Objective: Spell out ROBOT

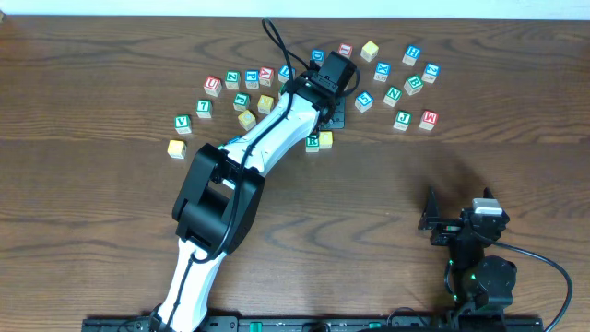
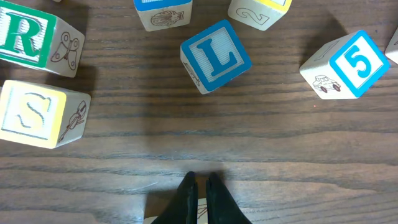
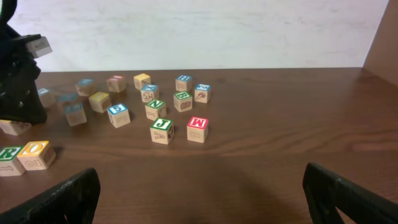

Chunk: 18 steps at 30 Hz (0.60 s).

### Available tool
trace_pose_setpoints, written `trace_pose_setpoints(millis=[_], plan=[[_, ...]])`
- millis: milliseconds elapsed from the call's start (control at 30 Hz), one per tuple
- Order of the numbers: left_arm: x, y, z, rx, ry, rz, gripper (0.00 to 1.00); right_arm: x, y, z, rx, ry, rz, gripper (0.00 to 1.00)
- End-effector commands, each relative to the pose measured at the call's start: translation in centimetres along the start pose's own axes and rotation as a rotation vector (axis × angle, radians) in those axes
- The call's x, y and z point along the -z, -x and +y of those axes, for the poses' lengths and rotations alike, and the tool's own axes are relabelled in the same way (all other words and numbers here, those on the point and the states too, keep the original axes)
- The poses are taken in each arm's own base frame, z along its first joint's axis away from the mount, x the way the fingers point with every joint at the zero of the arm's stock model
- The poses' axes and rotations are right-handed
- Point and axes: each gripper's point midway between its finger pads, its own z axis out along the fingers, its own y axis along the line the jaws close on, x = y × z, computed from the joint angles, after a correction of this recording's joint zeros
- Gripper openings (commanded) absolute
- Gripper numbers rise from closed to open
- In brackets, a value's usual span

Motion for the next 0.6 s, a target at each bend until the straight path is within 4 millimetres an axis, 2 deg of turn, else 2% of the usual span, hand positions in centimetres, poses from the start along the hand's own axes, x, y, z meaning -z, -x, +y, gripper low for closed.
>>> trace_pose_setpoints(millis=[0, 400, 567], plan=[[-1.3, -0.4, 0.4, 0.002, 0.027, 0.011, 0.07, 0.0, 0.0, -0.1, 0.007, -0.005, 0.000, 0.99], [-2.2, -2.0, -0.9, -0.032, 0.027, 0.038, 0.08, 0.0, 0.0, -0.1, 0.007, -0.005, 0.000, 0.99], [-2.2, -2.4, -0.7, -0.034, 0.035, 0.052, 0.07, 0.0, 0.0, -0.1, 0.007, -0.005, 0.000, 0.99]])
